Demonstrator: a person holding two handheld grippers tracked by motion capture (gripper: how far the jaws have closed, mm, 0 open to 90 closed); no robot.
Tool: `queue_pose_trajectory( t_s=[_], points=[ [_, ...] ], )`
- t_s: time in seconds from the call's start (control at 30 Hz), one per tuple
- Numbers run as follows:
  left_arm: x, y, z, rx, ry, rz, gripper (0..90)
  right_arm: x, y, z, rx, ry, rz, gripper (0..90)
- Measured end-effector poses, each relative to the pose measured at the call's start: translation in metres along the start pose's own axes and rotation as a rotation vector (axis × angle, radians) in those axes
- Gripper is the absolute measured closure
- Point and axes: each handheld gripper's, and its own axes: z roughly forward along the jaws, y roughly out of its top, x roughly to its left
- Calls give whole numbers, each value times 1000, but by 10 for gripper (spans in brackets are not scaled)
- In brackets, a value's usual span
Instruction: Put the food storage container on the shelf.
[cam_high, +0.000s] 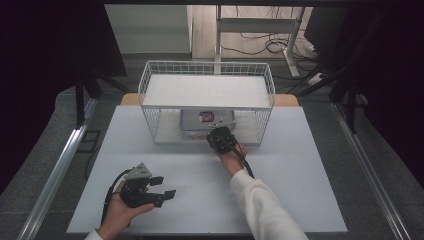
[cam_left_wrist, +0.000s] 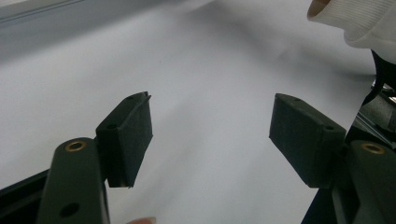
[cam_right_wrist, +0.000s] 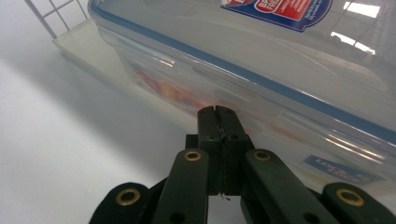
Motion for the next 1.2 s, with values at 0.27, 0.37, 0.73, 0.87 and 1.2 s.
queue_pose_trajectory(
  t_s=[0.27,0.37,0.73,0.87,1.2],
  points=[
    [1,0,-1,-2,8,5,293,6,0,1,0,-3,16,890],
    [1,-1,-1,-4,7,5,293,15,-4,-27,-21,25,-61,890],
    [0,-1,-1,-3,25,8,293,7,-53,-132,-53,133,-133,889],
    [0,-1,1,-2,40,14,292,-6,-85,-164,-52,134,-115,889],
    [7,-3,-2,-17,75,0,290,-49,-130,-200,-19,120,9,867]
  ],
)
